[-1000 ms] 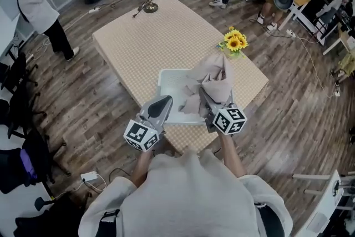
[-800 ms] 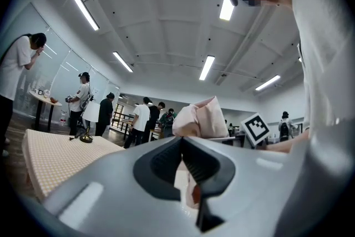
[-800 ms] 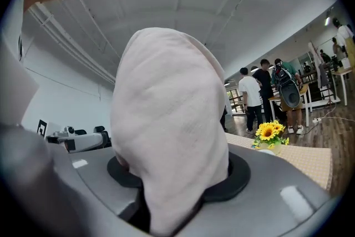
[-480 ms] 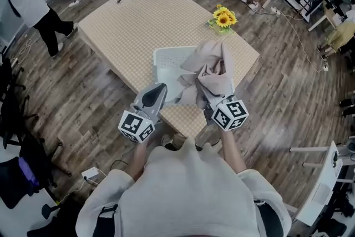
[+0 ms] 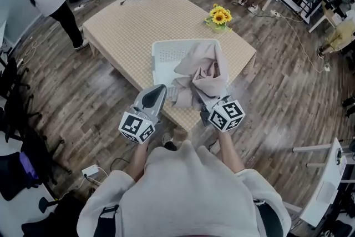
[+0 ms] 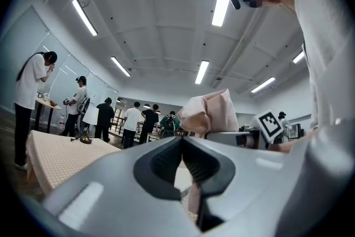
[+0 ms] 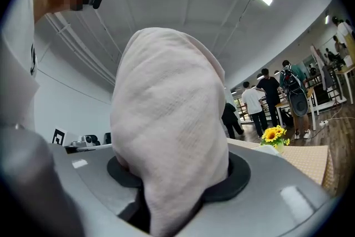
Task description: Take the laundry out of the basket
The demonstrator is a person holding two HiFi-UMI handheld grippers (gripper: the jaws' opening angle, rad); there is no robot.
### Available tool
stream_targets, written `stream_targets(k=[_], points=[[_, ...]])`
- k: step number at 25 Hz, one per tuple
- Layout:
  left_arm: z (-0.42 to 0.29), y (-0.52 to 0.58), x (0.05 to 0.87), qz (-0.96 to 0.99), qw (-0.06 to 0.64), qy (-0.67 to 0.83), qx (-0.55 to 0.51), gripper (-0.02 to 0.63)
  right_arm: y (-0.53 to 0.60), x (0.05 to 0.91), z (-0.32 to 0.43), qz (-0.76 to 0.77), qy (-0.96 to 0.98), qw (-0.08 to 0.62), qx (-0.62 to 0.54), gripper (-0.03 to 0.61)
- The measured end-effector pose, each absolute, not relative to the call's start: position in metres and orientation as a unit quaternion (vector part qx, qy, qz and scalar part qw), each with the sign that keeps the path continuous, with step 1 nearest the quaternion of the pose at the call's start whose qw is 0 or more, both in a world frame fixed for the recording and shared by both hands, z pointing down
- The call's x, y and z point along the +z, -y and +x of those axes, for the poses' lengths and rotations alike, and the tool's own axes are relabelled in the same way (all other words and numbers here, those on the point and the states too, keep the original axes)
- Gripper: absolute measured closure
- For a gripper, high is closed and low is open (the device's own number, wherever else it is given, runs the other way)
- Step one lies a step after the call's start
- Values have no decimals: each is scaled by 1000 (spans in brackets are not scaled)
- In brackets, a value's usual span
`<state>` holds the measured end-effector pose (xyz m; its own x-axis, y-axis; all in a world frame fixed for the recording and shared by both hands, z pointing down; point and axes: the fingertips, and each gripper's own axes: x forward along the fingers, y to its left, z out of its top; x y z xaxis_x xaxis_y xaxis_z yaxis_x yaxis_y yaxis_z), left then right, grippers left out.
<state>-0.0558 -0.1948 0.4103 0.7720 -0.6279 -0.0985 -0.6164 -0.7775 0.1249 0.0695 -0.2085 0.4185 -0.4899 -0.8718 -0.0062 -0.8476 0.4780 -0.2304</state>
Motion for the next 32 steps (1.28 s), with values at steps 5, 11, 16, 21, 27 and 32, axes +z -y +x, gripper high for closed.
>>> stream_targets(k=[5, 11, 16, 21, 27, 32], points=[[-36, 132, 412, 943, 27, 329, -48, 606, 143, 427, 80, -497, -860, 62, -98, 316], [-25, 53, 423, 941, 24, 336, -39, 606, 60, 454, 94, -500, -857, 53, -111, 316], [-22, -9, 429, 941, 29, 337, -29, 606, -4, 464, 98, -501, -854, 62, -126, 316], [-23, -50, 428, 942, 34, 333, -30, 606, -53, 468, 94, -504, -854, 51, -120, 316], [-19, -78, 431, 944, 46, 325, -35, 606, -85, 473, 91, -508, -850, 48, -130, 316], [-28, -86, 426, 943, 43, 327, -36, 606, -95, 472, 85, -511, -847, 47, -139, 316]])
